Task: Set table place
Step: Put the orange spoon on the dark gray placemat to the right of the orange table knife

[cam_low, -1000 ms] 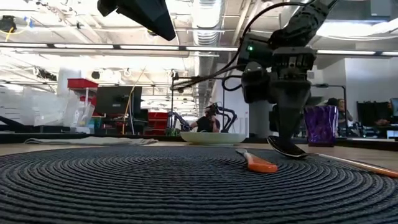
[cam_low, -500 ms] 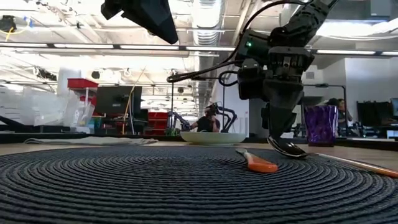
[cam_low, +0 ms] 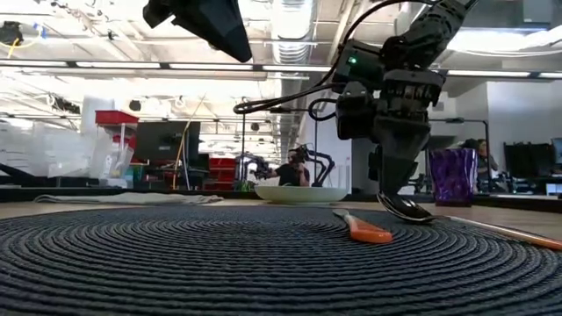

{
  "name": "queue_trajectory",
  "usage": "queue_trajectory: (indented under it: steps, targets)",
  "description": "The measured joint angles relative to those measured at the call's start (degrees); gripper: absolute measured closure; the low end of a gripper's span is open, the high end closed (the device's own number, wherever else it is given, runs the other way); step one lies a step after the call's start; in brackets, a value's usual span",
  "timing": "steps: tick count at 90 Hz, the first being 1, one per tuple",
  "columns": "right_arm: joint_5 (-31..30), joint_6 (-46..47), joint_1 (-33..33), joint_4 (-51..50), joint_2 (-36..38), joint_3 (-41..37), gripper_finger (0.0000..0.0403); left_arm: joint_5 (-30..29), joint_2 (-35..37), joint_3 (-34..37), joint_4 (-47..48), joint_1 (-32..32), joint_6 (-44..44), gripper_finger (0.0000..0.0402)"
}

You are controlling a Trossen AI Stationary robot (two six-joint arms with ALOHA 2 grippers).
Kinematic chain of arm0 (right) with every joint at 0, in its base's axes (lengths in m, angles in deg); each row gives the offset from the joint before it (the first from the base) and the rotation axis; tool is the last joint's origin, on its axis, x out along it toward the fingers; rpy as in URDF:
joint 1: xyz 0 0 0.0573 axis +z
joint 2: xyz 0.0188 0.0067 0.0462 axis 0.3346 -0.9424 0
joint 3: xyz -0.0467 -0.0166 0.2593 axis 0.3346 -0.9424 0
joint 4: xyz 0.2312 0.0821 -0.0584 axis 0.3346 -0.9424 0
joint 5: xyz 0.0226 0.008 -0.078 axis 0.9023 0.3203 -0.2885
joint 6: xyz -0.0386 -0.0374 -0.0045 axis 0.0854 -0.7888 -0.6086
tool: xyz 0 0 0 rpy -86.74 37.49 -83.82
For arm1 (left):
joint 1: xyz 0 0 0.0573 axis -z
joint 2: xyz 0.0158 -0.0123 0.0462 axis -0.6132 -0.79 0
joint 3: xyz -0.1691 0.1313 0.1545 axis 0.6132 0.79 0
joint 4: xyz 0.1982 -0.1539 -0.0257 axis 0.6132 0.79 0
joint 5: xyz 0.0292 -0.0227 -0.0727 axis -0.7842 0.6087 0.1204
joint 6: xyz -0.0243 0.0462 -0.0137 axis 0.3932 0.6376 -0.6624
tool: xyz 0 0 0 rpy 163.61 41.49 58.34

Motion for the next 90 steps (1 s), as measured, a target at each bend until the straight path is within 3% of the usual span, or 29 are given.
queue_trajectory:
  steps: [54,74,90]
  targets:
    - [-1.13,-1.83,0.37,-0.34,0.0,0.0,0.0344,-0.01,-0.07,0.0,-0.02,0.0,-0.12,0.0401]
    - [-1.13,-1.81,0.37,-0.33,0.0,0.0,0.0397,-0.01,-0.11,0.0,-0.02,0.0,-0.17,0.0401]
    - [-1.1,-1.78,-0.18,-0.35,0.0,0.0,0.0399,-0.01,-0.13,0.0,-0.02,0.0,-0.2,0.0401]
